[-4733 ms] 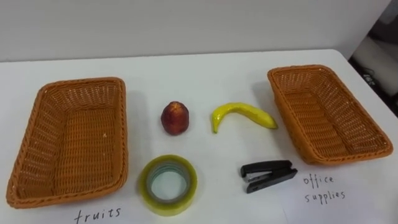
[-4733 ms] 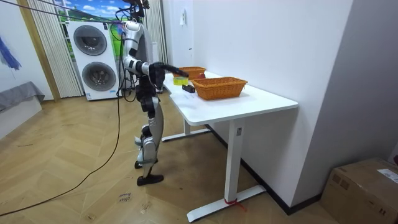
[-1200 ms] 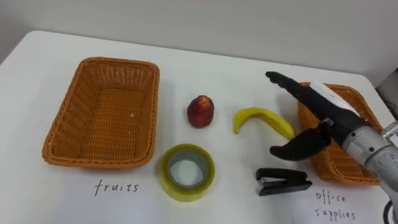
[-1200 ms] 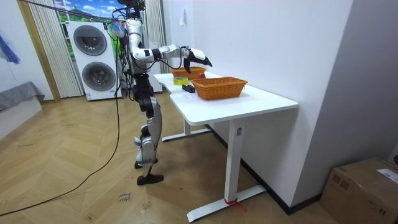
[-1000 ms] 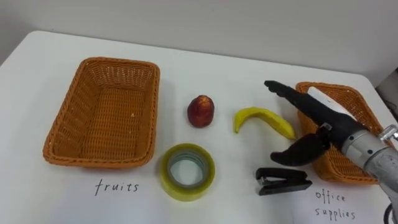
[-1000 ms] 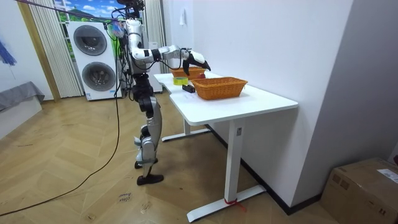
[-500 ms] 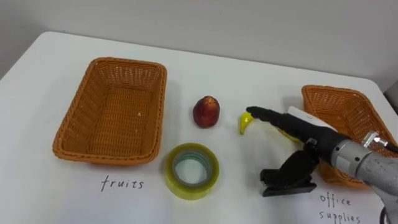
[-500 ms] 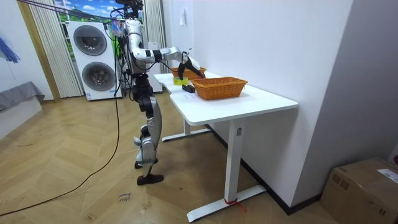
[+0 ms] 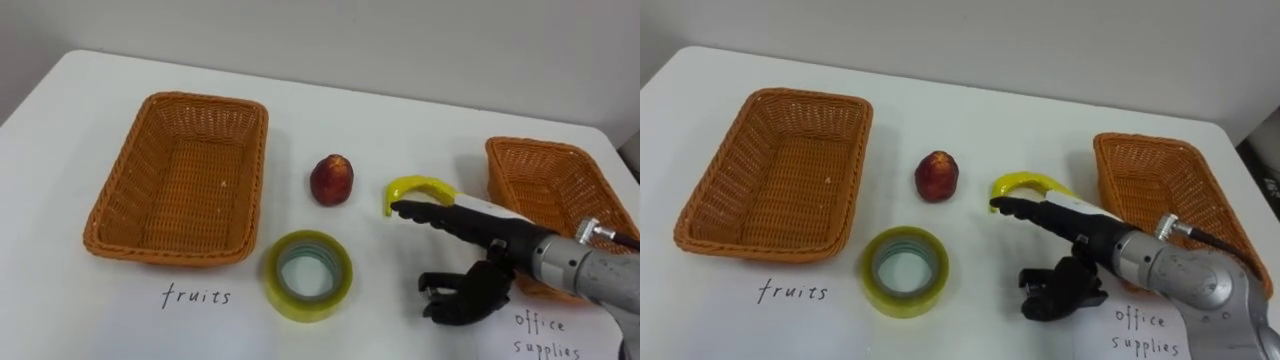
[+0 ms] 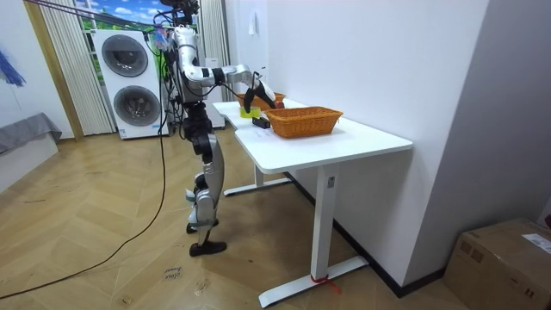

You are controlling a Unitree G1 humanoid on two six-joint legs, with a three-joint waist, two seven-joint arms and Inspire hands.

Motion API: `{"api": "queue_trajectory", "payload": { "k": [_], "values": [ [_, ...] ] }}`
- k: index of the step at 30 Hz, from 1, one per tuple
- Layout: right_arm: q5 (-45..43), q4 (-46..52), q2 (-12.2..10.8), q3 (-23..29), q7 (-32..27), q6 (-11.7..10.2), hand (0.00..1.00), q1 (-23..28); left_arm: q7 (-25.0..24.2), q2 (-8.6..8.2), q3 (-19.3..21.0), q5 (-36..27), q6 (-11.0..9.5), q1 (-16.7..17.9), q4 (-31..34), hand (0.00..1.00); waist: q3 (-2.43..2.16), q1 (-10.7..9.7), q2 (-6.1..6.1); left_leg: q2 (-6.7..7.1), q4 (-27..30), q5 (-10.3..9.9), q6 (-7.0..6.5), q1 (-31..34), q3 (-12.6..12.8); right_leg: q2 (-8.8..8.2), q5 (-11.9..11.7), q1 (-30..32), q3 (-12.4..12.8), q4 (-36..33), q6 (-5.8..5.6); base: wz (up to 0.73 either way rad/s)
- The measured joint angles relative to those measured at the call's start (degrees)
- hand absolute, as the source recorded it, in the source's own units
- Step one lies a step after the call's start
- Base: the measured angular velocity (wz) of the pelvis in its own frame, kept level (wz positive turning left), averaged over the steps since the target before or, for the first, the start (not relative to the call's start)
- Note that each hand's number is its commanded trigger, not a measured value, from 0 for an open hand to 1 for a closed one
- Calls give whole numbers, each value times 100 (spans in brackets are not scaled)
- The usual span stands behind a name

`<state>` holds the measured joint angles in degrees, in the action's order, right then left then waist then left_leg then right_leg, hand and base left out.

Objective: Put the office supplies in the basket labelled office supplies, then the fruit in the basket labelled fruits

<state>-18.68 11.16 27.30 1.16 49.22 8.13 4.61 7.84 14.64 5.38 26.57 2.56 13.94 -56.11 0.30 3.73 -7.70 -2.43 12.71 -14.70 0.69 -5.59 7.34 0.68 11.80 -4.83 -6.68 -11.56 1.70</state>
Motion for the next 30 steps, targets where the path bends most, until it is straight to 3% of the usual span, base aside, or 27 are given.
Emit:
{"api": "queue_trajectory", "payload": {
  "k": [10, 20, 30],
  "values": [
    [-221, -229, 3, -1, 157, 80, 0, -2, -8, 9, -3, 3, 11, -29, 4, 0, -37, 9, -54, 0, 7, 3, -5, -8, -7, -2, -2, -4, 9, -8, 1, 0],
    [-297, -277, 3, -1, 157, 140, 0, -3, -6, 11, 7, 0, 13, -44, 4, 0, -26, 3, -82, 6, 0, 7, -10, -2, -12, -4, -4, 8, 18, -4, 3, 0],
    [-1028, -268, 2, 3, -23, 128, 0, -2, 54, 16, 12, 0, 7, -42, 23, 0, -24, -3, -81, 7, -38, 7, -10, 6, 25, 4, -3, 27, 58, 0, 3, 0]
  ]
}}
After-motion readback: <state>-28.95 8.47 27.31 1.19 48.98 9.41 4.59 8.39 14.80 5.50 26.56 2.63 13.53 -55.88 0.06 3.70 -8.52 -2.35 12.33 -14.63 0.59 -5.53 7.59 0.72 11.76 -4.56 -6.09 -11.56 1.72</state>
